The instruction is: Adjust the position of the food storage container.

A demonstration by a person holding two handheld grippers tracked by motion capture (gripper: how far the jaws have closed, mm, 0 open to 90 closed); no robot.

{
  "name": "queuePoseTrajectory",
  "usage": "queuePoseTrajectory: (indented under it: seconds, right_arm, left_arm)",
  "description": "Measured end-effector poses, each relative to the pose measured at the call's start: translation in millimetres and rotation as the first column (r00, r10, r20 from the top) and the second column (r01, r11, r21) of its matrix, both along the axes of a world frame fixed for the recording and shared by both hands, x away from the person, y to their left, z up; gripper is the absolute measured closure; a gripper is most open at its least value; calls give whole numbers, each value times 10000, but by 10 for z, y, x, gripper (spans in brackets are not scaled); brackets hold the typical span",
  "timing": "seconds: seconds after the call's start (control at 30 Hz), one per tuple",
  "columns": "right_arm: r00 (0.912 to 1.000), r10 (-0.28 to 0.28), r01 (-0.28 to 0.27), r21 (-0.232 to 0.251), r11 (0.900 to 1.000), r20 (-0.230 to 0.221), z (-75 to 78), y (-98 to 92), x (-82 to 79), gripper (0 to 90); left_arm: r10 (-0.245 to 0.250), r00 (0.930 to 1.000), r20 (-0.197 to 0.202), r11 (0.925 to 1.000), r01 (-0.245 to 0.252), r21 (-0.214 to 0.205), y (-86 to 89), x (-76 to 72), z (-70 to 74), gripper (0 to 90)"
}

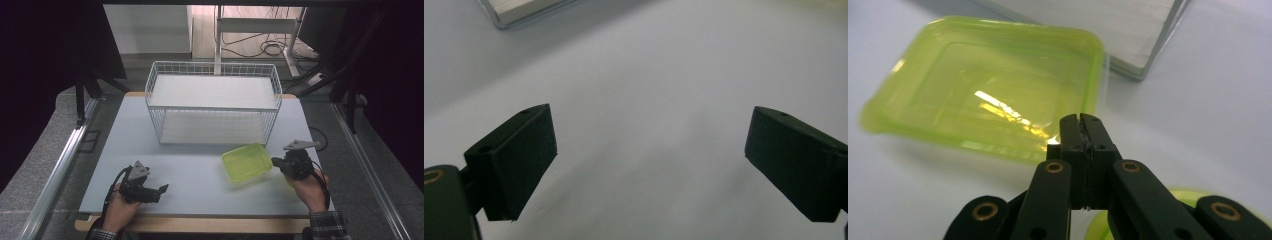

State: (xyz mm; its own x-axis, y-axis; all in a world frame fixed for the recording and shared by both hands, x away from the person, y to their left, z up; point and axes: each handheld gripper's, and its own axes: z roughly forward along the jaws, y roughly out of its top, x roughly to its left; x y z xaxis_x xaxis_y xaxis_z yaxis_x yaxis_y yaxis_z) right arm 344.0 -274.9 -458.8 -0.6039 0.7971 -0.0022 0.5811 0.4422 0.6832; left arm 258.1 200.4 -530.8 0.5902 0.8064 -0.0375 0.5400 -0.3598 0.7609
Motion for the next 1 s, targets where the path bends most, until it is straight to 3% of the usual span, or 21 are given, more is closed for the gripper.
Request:
queuePoseTrajectory:
  seconds: [0.23,0.43,0.6,1.0]
  right_arm:
    - [9986,-416,398,-551,9977,-335,-42,68,276,885]
    - [9949,-711,640,-972,9932,-710,-90,134,374,886]
    - [9922,-693,600,-900,9941,-1041,-112,164,381,888]
    - [9909,296,-360,-461,9983,-1314,-136,417,220,886]
  left_arm:
    - [-91,9999,94,9997,89,236,-21,-5,-3,59]
    - [-43,10000,63,9997,42,250,-21,-2,-7,60]
    - [-56,10000,28,9996,56,270,-29,0,-9,60]
    - [-93,9999,-74,9998,94,161,-47,0,-7,64]
